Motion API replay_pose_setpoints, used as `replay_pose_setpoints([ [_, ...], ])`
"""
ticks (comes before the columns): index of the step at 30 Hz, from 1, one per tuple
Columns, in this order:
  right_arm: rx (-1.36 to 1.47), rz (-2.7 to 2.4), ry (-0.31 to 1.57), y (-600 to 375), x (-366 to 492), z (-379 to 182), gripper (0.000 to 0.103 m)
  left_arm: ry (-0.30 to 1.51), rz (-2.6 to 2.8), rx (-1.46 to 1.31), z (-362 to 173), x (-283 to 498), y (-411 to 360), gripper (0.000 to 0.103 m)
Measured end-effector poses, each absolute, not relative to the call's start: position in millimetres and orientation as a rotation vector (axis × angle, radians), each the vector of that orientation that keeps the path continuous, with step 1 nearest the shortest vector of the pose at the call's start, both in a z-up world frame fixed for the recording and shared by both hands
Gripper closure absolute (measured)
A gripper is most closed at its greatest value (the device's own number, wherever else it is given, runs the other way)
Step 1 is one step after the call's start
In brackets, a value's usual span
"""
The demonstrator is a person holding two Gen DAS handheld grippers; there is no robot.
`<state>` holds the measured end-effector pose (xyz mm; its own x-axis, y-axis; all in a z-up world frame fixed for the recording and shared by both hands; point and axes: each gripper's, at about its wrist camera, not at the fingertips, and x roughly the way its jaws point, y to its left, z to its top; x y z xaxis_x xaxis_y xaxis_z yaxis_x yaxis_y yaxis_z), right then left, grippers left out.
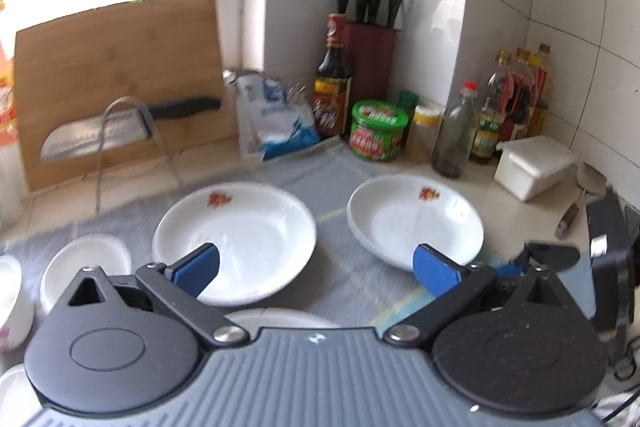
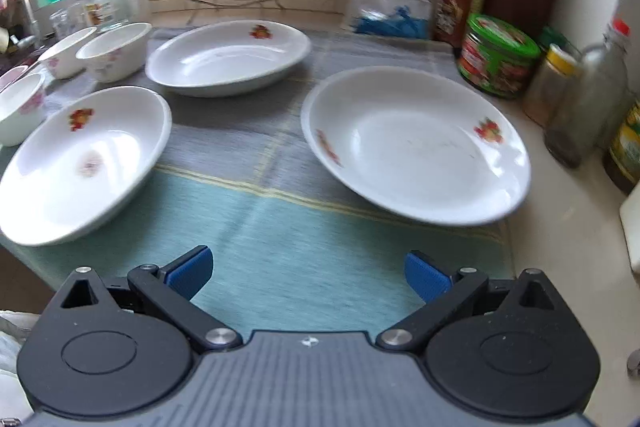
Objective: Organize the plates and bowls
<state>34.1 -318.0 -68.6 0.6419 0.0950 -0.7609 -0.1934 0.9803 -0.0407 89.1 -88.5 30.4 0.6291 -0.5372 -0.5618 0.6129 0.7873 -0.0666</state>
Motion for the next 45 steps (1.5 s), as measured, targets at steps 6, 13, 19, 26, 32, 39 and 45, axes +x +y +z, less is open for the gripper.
replay_pose_setpoints([
  [6,-0.158,0.203,0.857,-279.3,31.0,-58.5,0.000,0.611,-0.627,0.134,15.8,64.0,-42.7,0.001],
  [13,-0.196,0.180,0.859,-259.4,23.9,-49.7,0.000,0.648,-0.583,0.121,-5.5,45.3,1.9,0.001],
  [19,-0.123,0.116,0.864,-254.9,27.4,-46.2,0.000,0.698,-0.610,0.113,-25.3,31.8,24.9,0.001],
  [26,-0.029,0.064,0.872,-249.4,30.9,-40.8,0.000,0.704,-0.634,0.198,-55.2,14.3,35.7,0.001],
  [32,0.012,0.052,0.865,-239.9,25.3,-32.4,0.000,0.709,-0.665,0.231,-76.5,12.4,35.4,0.001],
  [39,0.012,0.079,0.864,-235.7,24.2,-29.7,0.000,0.674,-0.697,0.295,-83.3,21.9,21.8,0.001],
  [45,0.013,0.139,0.862,-234.5,34.2,-29.8,0.000,0.669,-0.730,0.304,-84.9,30.6,13.0,0.001],
])
